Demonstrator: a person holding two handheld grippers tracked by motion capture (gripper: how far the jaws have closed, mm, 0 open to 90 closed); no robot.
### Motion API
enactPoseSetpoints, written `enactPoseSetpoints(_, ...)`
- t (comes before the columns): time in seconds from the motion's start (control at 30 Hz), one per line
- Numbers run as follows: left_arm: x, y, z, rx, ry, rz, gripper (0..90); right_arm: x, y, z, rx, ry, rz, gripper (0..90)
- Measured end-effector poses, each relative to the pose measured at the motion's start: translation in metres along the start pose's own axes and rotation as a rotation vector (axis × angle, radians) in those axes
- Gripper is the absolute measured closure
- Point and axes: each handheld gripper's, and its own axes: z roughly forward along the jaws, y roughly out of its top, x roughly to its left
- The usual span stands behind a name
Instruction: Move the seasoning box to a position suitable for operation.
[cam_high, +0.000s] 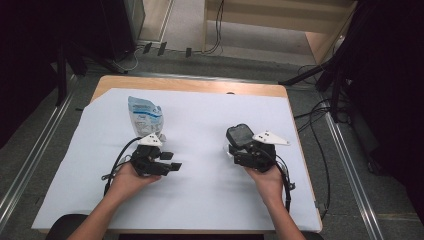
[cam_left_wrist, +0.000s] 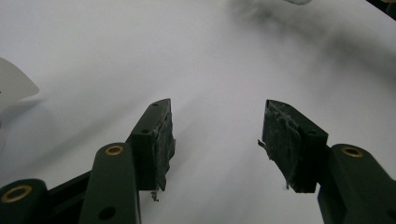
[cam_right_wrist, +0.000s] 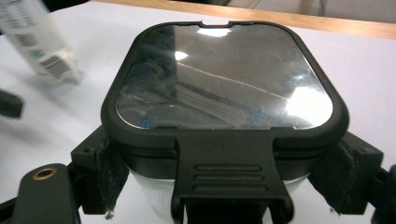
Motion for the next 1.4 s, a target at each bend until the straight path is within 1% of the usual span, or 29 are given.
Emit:
enactPoseSetpoints(0.03, 0.0, 0.0, 0.0, 0.002, 0.006, -0.002, 44.2, 0.002, 0.0, 0.0, -0.002, 0.011, -0.006, 16.0)
enactPoseSetpoints(0.07, 0.0, 0.0, 0.0, 0.002, 0.006, -0.002, 44.3, 0.002, 0.0, 0.0, -0.002, 0.011, -0.006, 16.0)
enactPoseSetpoints(0.1, 0.002, 0.0, -0.001, 0.001, 0.005, -0.003, 44.3, 0.007, -0.001, 0.003, 0.0, 0.034, -0.018, 16.0)
enactPoseSetpoints(0.13, 0.002, 0.0, -0.001, 0.001, 0.005, -0.003, 44.4, 0.007, -0.001, 0.003, 0.0, 0.034, -0.018, 16.0)
enactPoseSetpoints(0.17, 0.002, 0.0, -0.001, -0.001, 0.008, -0.008, 44.4, 0.009, -0.001, 0.004, 0.002, 0.046, -0.026, 16.0)
enactPoseSetpoints(0.2, 0.004, -0.001, -0.001, -0.002, 0.004, -0.009, 44.5, 0.015, -0.002, 0.009, 0.014, 0.065, -0.038, 16.0)
enactPoseSetpoints(0.23, 0.004, -0.001, 0.0, -0.003, 0.008, -0.011, 44.5, 0.017, -0.002, 0.012, 0.02, 0.077, -0.041, 16.0)
enactPoseSetpoints(0.27, 0.004, -0.001, 0.0, -0.003, 0.008, -0.011, 44.5, 0.017, -0.002, 0.012, 0.02, 0.077, -0.041, 16.0)
enactPoseSetpoints(0.3, 0.006, -0.001, 0.0, 0.001, 0.007, -0.012, 44.6, 0.022, -0.003, 0.017, 0.03, 0.092, -0.057, 16.0)
enactPoseSetpoints(0.4, 0.006, -0.002, 0.0, -0.002, 0.019, -0.015, 44.9, 0.029, -0.003, 0.024, 0.041, 0.114, -0.076, 16.0)
enactPoseSetpoints(0.47, 0.006, -0.002, -0.001, -0.005, 0.019, -0.017, 45.0, 0.031, -0.003, 0.026, 0.045, 0.12, -0.081, 16.0)
enactPoseSetpoints(0.53, 0.006, -0.003, -0.003, 0.001, 0.021, -0.011, 45.0, 0.036, -0.002, 0.034, 0.051, 0.15, -0.086, 16.0)
enactPoseSetpoints(0.6, 0.006, -0.004, -0.003, 0.003, 0.025, -0.013, 45.1, 0.038, -0.001, 0.036, 0.054, 0.157, -0.088, 16.0)
enactPoseSetpoints(0.63, 0.006, -0.005, -0.004, -0.004, 0.025, -0.017, 45.0, 0.041, -0.001, 0.04, 0.058, 0.166, -0.103, 16.0)
enactPoseSetpoints(0.67, 0.006, -0.006, -0.004, -0.004, 0.02, -0.022, 45.1, 0.043, -0.001, 0.042, 0.058, 0.17, -0.112, 16.0)
enactPoseSetpoints(0.73, 0.007, -0.007, -0.005, -0.006, 0.021, -0.025, 45.2, 0.045, 0.0, 0.044, 0.063, 0.174, -0.112, 16.0)
enactPoseSetpoints(0.77, 0.007, -0.009, -0.006, -0.01, 0.023, -0.031, 45.1, 0.048, 0.0, 0.048, 0.064, 0.184, -0.123, 16.0)
enactPoseSetpoints(0.83, 0.007, -0.009, -0.007, -0.016, 0.022, -0.038, 45.1, 0.05, 0.0, 0.051, 0.066, 0.19, -0.126, 16.0)
enactPoseSetpoints(0.9, 0.007, -0.01, -0.008, -0.014, 0.025, -0.037, 45.1, 0.053, 0.0, 0.056, 0.073, 0.2, -0.127, 16.0)
enactPoseSetpoints(0.97, 0.007, -0.011, -0.009, -0.011, 0.028, -0.04, 45.1, 0.054, -0.001, 0.057, 0.072, 0.201, -0.124, 16.0)
enactPoseSetpoints(1.03, 0.007, -0.012, -0.009, -0.01, 0.033, -0.034, 45.1, 0.056, -0.003, 0.06, 0.084, 0.204, -0.135, 16.1)
enactPoseSetpoints(1.07, 0.007, -0.012, -0.009, -0.008, 0.033, -0.032, 45.1, 0.057, -0.004, 0.059, 0.08, 0.2, -0.16, 16.0)
enactPoseSetpoints(1.13, 0.006, -0.013, -0.008, -0.005, 0.028, -0.032, 45.0, 0.058, -0.005, 0.059, 0.078, 0.197, -0.164, 16.0)
enactPoseSetpoints(1.23, 0.005, -0.013, -0.007, -0.007, 0.027, -0.032, 45.0, 0.057, -0.006, 0.058, 0.083, 0.199, -0.164, 16.0)
enactPoseSetpoints(1.37, 0.005, -0.012, -0.006, -0.005, 0.027, -0.025, 45.0, 0.055, -0.009, 0.056, 0.082, 0.204, -0.154, 15.9)
enactPoseSetpoints(1.4, 0.005, -0.012, -0.006, -0.006, 0.025, -0.026, 45.0, 0.055, -0.009, 0.056, 0.089, 0.208, -0.15, 15.7)
